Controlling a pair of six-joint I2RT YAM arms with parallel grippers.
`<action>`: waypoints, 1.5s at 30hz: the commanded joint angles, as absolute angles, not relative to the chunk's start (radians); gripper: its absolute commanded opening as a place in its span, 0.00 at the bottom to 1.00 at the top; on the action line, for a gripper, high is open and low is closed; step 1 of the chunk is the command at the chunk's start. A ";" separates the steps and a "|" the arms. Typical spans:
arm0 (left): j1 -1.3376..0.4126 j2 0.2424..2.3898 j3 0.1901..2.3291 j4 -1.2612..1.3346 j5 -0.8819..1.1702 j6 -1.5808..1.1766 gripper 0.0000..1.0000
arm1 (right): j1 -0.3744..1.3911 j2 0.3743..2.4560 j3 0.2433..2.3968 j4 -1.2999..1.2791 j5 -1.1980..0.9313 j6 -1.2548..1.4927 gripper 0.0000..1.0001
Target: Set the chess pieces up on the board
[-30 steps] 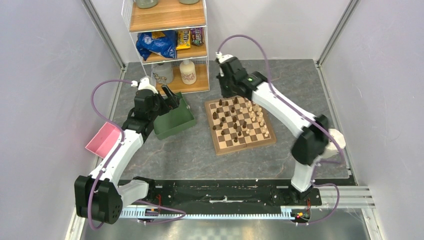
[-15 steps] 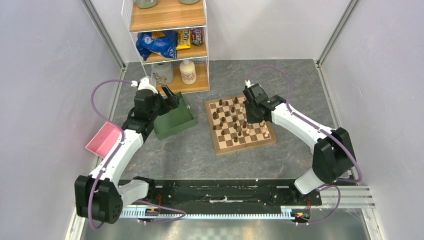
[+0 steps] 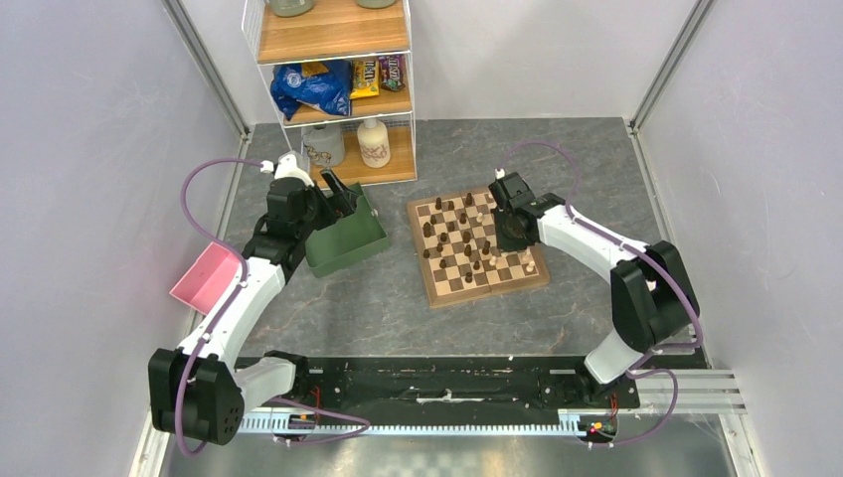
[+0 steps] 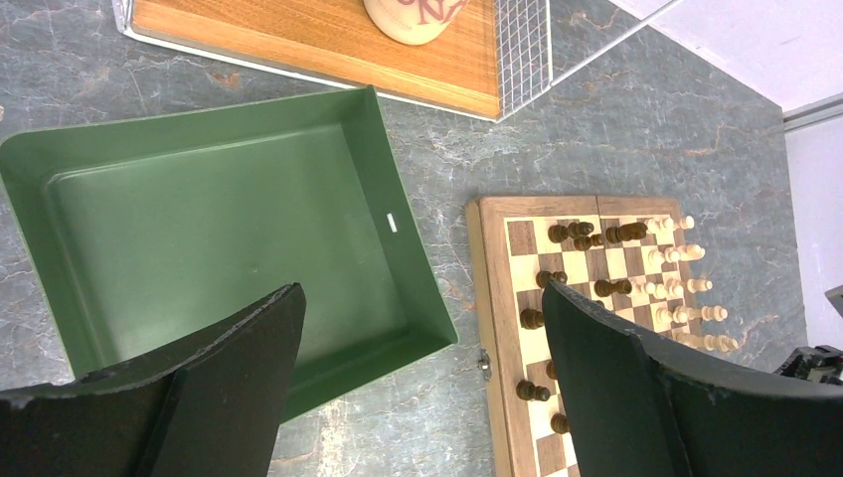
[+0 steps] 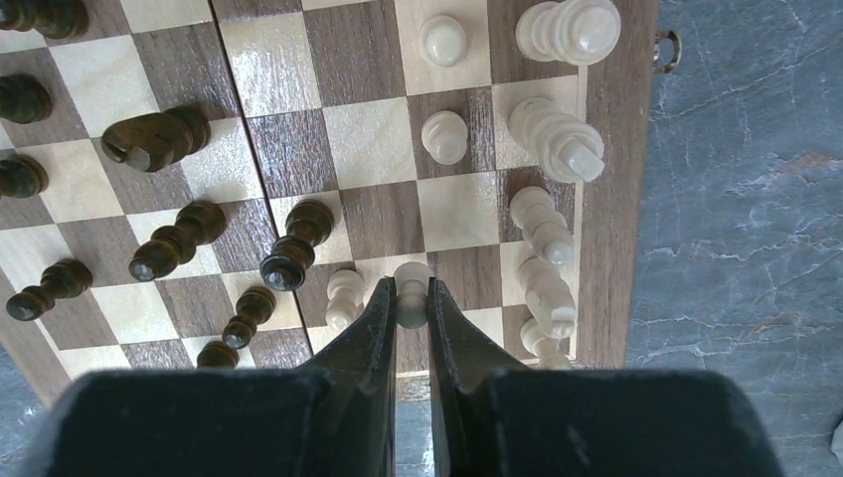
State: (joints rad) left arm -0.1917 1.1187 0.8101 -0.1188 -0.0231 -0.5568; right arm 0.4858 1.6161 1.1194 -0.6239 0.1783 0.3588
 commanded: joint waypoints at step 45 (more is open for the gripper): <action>-0.187 1.130 0.810 -0.066 -0.003 -0.583 0.96 | 0.422 1.665 1.151 -0.554 0.168 0.353 0.26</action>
State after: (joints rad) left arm -0.1917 1.1271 0.8066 -0.1112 -0.0158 -0.5575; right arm 0.4278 1.6844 1.1202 -0.5579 0.1810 0.3565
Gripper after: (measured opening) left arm 0.960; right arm 0.243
